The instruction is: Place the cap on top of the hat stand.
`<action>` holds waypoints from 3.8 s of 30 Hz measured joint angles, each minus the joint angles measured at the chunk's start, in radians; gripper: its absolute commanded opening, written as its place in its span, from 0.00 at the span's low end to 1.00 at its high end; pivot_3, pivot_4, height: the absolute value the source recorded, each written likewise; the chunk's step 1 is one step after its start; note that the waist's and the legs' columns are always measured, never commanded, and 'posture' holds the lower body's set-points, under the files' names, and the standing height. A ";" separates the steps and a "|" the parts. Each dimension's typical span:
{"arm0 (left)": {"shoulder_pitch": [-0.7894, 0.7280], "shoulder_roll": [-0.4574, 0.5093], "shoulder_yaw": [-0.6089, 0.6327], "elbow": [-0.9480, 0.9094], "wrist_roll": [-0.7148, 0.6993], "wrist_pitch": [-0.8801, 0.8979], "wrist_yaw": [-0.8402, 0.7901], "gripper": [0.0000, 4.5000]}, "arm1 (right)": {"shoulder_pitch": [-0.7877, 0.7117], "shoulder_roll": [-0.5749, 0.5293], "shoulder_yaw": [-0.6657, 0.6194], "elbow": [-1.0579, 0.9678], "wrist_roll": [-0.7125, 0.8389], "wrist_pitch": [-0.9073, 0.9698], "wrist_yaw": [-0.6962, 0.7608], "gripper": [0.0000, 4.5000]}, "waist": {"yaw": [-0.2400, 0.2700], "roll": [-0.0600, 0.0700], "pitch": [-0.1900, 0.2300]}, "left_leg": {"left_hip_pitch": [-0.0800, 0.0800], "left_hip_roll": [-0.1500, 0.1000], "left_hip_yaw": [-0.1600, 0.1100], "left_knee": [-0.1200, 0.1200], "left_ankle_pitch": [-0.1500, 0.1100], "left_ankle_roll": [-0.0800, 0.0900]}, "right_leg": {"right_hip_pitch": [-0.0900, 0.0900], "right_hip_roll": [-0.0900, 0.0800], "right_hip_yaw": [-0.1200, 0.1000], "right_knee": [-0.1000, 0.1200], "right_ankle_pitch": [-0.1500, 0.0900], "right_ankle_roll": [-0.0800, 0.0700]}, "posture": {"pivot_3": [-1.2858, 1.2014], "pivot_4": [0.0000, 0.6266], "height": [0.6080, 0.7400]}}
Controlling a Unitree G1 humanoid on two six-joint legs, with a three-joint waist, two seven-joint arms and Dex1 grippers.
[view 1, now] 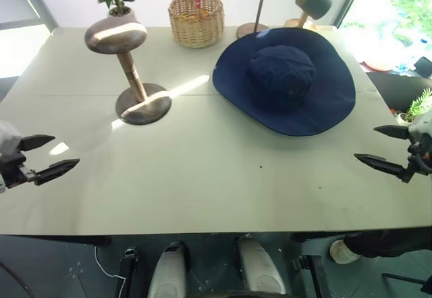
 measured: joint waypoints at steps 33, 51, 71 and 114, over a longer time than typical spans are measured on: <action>-0.846 -0.044 -0.656 -0.033 -0.209 0.264 -0.330 1.00 | -0.054 -0.022 0.329 -0.305 -0.467 -0.058 -0.333 0.99 | -0.001 0.000 0.000 | 0.000 -0.001 -0.004 0.017 0.000 0.000 | 0.003 0.003 0.001 0.016 -0.002 0.004 | 0.52 0.24 1.00; -0.981 -0.150 -0.718 0.062 -0.135 0.253 -0.375 1.00 | -0.460 0.294 0.728 0.245 -0.838 -0.339 -0.649 0.99 | -0.008 -0.002 -0.001 | 0.004 -0.001 -0.005 0.017 0.000 0.001 | 0.008 0.005 0.001 0.017 -0.001 0.005 | 0.52 0.24 1.00; -0.970 -0.154 -0.691 0.033 -0.138 0.279 -0.325 1.00 | -0.550 0.424 0.722 0.432 -0.756 -0.398 -0.597 0.01 | -0.007 -0.002 -0.001 | 0.005 -0.001 -0.009 0.015 0.000 0.001 | 0.009 0.005 -0.001 0.017 0.000 0.009 | 0.52 0.24 1.00; -0.168 0.044 0.562 -0.297 -0.468 0.716 0.152 1.00 | -1.604 0.923 0.894 1.024 -0.681 -0.845 -0.508 0.01 | -0.064 0.002 0.002 | -0.006 0.000 -0.009 0.010 0.000 0.000 | -0.007 0.003 -0.003 0.021 0.001 0.008 | 0.52 0.24 1.00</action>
